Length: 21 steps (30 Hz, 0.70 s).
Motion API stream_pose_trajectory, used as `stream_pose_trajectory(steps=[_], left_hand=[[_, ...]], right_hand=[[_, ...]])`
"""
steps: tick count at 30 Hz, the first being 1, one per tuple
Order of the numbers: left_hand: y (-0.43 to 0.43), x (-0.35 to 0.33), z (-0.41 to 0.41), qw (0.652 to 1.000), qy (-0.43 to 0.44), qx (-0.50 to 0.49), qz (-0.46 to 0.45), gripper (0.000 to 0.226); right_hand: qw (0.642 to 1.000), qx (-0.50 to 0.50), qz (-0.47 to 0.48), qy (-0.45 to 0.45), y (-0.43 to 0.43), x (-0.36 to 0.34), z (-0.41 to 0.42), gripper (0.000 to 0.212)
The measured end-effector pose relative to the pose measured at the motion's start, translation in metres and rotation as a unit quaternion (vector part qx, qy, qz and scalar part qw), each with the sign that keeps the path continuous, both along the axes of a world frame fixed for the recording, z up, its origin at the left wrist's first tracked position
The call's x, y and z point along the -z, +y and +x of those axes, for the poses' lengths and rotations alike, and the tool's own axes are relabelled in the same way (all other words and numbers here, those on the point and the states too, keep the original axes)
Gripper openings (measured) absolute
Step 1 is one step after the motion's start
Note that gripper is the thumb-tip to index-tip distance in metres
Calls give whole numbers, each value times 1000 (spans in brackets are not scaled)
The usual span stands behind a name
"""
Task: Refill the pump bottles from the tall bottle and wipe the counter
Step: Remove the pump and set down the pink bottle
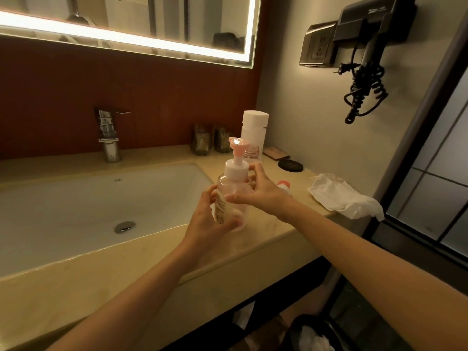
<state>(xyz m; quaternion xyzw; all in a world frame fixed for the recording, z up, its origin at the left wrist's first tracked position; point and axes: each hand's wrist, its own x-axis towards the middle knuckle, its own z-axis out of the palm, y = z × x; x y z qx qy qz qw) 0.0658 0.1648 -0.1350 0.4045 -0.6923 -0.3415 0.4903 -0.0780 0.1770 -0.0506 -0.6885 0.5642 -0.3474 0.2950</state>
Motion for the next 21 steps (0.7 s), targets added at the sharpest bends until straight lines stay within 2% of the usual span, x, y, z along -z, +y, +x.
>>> stream_pose_trajectory(steps=[2,5,11,15,21], left_hand=[[-2,-2,-1,1000,8,-1,13,89],[-7,-5,-3,1000,12,-5,24,92],[-12,-1,-6,999,29,-21,13,76],[-9,-2,-5,999,33,-21,7,76],[-6,-4,-6,999,31,-13,17,76]], right_hand=[[999,25,-19,-13,-2,-3,1,78],[989,83,-123,-23,-7,-12,4,65],[973,125,-196,-7,-19,-12,18,51],[975,116,-184,-38,-19,-8,20,41],[983,76,-153,-63,-17,-5,21,38]])
